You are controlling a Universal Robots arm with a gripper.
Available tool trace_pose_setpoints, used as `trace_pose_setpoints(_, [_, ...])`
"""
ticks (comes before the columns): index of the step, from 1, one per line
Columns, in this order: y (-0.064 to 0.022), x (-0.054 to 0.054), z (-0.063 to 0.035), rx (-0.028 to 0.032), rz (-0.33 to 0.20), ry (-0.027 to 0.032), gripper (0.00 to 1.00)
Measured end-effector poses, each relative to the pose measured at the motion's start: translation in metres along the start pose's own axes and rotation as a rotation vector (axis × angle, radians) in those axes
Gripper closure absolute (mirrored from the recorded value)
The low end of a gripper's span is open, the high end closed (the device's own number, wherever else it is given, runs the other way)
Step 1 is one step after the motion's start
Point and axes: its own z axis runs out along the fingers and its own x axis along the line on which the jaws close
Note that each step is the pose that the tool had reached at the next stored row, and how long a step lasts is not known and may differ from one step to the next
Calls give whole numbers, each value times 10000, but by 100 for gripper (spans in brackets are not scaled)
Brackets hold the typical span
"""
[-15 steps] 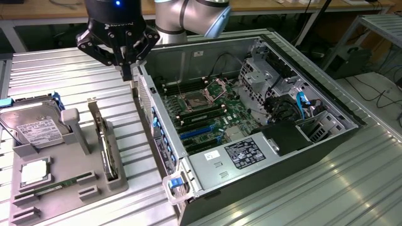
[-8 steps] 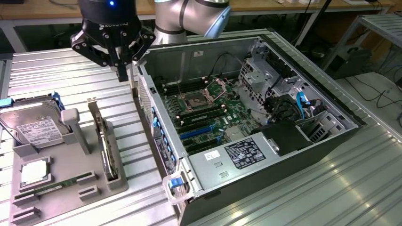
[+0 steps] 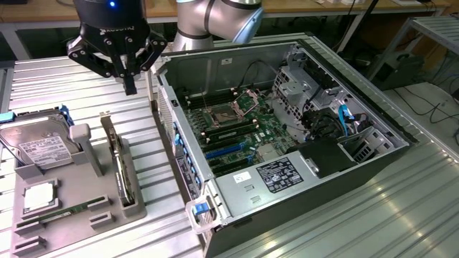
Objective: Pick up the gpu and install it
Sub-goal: 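Reach for the gpu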
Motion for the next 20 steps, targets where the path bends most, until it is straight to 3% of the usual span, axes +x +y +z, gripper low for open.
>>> trace_pose_setpoints(20, [9,414,-10,-1,-24,0,89])
